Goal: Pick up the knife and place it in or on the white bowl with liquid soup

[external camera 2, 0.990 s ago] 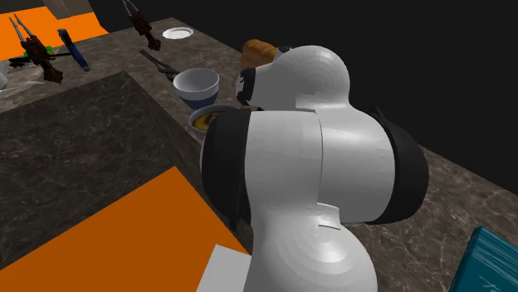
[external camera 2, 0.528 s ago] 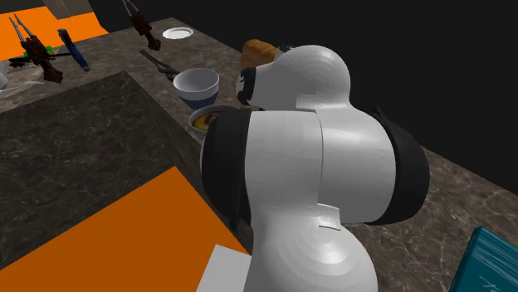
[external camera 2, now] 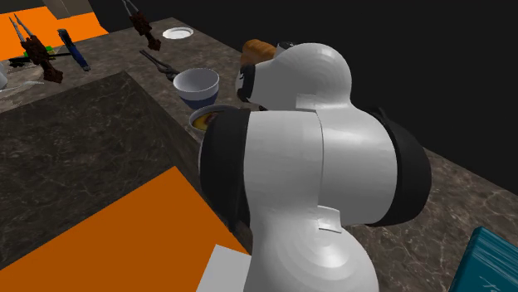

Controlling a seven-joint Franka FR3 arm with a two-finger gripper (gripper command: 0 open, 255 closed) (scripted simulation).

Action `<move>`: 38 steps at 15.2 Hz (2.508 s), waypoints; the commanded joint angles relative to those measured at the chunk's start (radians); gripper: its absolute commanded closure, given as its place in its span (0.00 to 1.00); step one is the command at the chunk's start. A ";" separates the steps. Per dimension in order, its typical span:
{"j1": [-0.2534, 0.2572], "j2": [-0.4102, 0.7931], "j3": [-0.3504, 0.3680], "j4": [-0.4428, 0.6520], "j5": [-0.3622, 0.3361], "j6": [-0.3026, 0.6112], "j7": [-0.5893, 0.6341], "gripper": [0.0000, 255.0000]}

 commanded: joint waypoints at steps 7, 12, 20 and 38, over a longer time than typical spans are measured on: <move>-0.002 -0.046 0.002 0.044 0.002 -0.090 0.007 1.00; -0.003 -0.068 0.003 0.081 0.003 -0.148 0.012 1.00; -0.004 -0.094 0.004 0.153 0.003 -0.245 0.020 1.00; 0.105 -0.154 0.061 0.211 -0.023 -0.347 0.202 1.00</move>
